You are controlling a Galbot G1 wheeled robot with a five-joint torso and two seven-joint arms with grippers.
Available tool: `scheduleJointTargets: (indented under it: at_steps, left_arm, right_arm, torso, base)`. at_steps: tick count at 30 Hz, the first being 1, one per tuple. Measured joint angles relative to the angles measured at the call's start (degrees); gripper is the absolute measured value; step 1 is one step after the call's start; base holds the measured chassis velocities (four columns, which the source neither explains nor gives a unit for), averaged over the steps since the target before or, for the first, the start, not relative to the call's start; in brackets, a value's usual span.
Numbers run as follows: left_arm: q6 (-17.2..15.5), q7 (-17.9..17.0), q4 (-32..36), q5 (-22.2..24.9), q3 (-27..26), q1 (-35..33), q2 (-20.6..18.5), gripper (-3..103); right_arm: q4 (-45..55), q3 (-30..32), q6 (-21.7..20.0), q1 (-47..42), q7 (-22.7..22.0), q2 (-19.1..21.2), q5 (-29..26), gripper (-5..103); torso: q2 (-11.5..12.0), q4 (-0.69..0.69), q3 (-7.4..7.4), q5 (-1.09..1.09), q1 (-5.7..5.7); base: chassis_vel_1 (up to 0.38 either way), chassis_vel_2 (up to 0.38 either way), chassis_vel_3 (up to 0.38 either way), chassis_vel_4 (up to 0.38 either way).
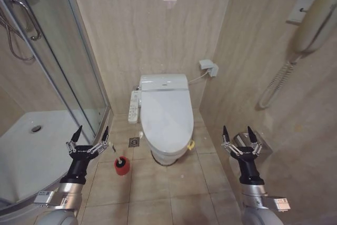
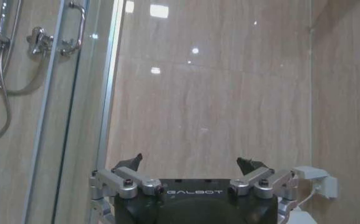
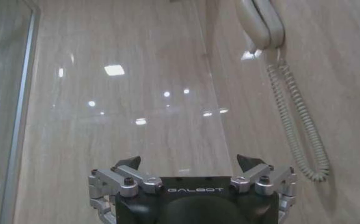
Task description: Open the toilet lid, clean the toilet bowl with a toilet brush, close the toilet lid, and flush.
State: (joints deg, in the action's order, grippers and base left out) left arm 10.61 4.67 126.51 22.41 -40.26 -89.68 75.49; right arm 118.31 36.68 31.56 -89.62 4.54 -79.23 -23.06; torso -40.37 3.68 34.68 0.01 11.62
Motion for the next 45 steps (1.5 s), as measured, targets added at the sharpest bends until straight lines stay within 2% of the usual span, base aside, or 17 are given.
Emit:
scheduleJointTargets:
  at_steps: [23,33,45]
  left_arm:
    - [0.02,0.07,0.21,-0.25,-0.19,-0.2,0.39,100]
    - [0.03,0.18,-0.16,-0.25,-0.14,-0.14,0.34,100]
    - [0.74,-0.8,-0.9,0.0,0.42,0.22,0.27,100]
  right_arm:
    - [0.06,-0.3,-0.26,0.12,0.32,0.57,-1.31,100]
    - [-0.43,-0.39,0.87,0.4,0.69,0.05,-1.55,100]
    - [-0.38,-0.11,1.54,-0.41,1.0,-0.8,-1.33,100]
  torso:
    - [0.01,-0.01,0.01,0.0,0.02]
    - [-0.01,-0.01,-0.01,0.0,-0.03]
    - [0.01,-0.01,0.01,-0.01,0.03]
  base:
    - [0.022,-0.024,-0.023,0.02]
    - [0.116,-0.116,-0.125,0.11]
    - [-0.009,0.012,0.013,-0.006]
